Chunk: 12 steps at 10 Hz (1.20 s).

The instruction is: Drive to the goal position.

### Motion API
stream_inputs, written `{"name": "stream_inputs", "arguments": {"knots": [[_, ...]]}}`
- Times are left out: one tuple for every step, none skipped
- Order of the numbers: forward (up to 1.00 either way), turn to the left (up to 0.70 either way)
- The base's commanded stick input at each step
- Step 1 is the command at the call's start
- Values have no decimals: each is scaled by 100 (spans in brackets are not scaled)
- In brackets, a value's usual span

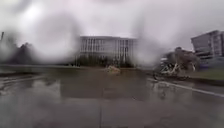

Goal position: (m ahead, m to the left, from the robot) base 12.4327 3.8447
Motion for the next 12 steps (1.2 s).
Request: {"name": "stream_inputs", "arguments": {"knots": [[70,0],[70,0],[70,0],[70,0],[70,0],[70,0],[70,0],[70,0],[70,0],[70,0],[70,6],[70,21]]}}
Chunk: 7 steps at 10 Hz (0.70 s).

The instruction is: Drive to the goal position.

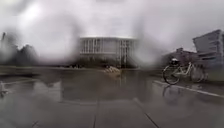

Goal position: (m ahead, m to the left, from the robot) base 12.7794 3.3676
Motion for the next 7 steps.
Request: {"name": "stream_inputs", "arguments": {"knots": [[70,35],[70,35],[70,1],[70,0],[70,0],[70,0],[70,0]]}}
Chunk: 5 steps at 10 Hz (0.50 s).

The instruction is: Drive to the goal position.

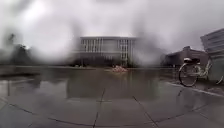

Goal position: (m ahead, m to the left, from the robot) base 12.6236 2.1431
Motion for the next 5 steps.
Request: {"name": "stream_inputs", "arguments": {"knots": [[70,0],[70,0],[70,0],[70,0],[70,0]]}}
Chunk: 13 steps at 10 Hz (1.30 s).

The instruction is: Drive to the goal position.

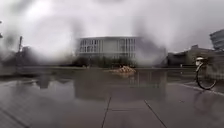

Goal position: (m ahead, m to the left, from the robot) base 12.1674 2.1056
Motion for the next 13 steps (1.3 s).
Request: {"name": "stream_inputs", "arguments": {"knots": [[70,0],[70,18],[70,35],[70,0],[70,0],[70,0],[70,0],[70,0],[70,0],[70,0],[70,0],[70,0],[70,0]]}}
